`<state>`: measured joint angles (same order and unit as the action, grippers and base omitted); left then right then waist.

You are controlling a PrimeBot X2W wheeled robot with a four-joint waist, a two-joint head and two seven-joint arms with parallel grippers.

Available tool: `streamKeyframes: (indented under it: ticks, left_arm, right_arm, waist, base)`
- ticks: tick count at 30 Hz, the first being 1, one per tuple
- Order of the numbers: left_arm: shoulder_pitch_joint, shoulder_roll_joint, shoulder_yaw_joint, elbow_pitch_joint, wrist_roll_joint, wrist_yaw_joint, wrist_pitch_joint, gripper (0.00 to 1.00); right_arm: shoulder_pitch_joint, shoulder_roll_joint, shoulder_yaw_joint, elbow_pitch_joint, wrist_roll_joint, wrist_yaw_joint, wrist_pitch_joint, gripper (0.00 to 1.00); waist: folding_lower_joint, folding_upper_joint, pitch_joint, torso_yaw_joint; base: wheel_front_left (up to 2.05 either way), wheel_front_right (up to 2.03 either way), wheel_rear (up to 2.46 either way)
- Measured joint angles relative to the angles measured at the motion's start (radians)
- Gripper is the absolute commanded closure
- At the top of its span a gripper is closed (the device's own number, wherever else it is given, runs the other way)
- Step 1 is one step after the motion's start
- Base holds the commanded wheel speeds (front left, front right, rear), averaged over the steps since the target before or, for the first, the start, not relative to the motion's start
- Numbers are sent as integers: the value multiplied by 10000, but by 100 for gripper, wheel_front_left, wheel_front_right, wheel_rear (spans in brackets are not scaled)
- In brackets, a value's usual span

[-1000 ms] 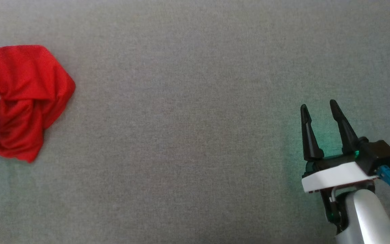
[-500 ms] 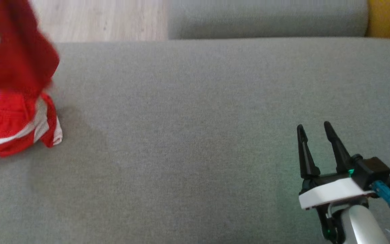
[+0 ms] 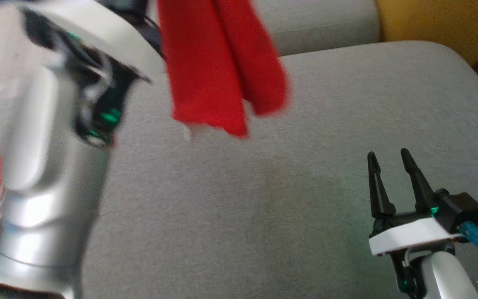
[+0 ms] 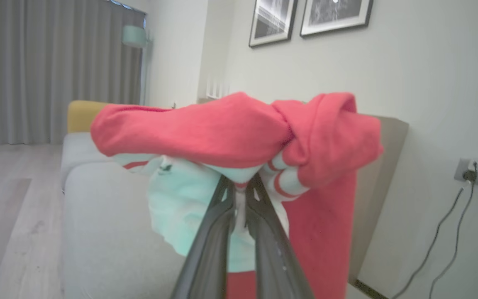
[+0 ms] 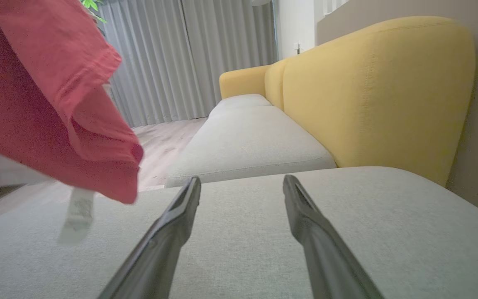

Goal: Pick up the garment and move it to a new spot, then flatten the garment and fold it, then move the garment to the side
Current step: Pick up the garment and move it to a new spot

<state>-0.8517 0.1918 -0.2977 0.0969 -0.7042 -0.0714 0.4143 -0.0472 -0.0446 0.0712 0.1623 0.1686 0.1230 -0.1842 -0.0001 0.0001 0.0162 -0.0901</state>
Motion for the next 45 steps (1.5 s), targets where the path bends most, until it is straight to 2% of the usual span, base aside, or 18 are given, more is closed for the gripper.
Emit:
streamKeyframes:
  ticks: [4, 11, 12, 13, 16, 19, 20, 26, 32, 37, 41, 45]
  left_arm:
    - [896, -391, -746, 640, 449, -4, -631, 100]
    - [2757, -709, -1929, 3227, 1662, 10, -2347, 100]
    - [2928, -805, -2075, 3618, 1776, 10, -2495, 75]
    - [3081, -884, -2247, 3969, 1820, 10, -2592, 0]
    - [3530, -1114, -2485, 4581, 1745, 4, -2811, 0]
    - [3898, -1141, -2339, 4498, 1747, 169, -4054, 0]
    - [4118, -1074, -2107, 4307, 1760, 330, -4834, 0]
    - [5706, -591, -1264, 3402, 1499, 633, -6286, 0]
    - [7251, 15, 31, 1992, 1651, 1172, -6636, 0]
    - [7932, 259, 846, 945, 2217, 1333, -6667, 0]
    - [8565, 370, 999, 867, 2316, 1348, -6665, 0]
    - [8802, 460, 991, 729, 2318, 1544, -6483, 0]
  right_arm:
    - [-1, -2, -52, -127, -4, 0, 86, 0]
    - [-25, -2, 127, -203, -15, 0, 171, 0]
    - [-26, 0, 130, -203, -15, 0, 171, 0]
    - [-30, -2, 138, -201, -15, 0, 171, 0]
    - [-32, -2, 146, -201, -15, 0, 174, 0]
    - [-29, 0, 144, -201, -21, 0, 222, 0]
    - [-18, -2, 138, -201, -31, 0, 328, 0]
    - [64, -2, 130, -207, -130, 0, 531, 0]
    - [479, 0, 127, -209, -130, 0, 660, 0]
    - [505, 0, 90, -186, -128, 0, 838, 0]
    - [630, 0, 90, -96, -115, 0, 1066, 0]
    - [629, 0, 81, -82, -111, 0, 1204, 0]
  waist:
    - [1, 0, 87, -484]
    - [2, 0, 410, -1092]
    - [2, 0, 445, -1133]
    - [3, 0, 467, -1163]
    - [1, 0, 439, -1152]
    - [2, 0, 358, -1023]
    - [1, 0, 304, -882]
    - [1, 0, 87, -391]
    - [0, 0, -109, 17]
    - [1, 0, -190, 190]
    - [0, 0, -276, 263]
    - [0, 0, -320, 297]
  base:
    - [0, 0, 0]
    - [0, 0, 0]
    - [0, 0, 0]
    - [0, 0, 0]
    - [0, 0, 0]
    - [0, 0, 0]
    - [0, 0, 0]
    - [0, 0, 0]
    - [0, 0, 0]
    - [0, 0, 0]
    - [0, 0, 0]
    - [0, 0, 0]
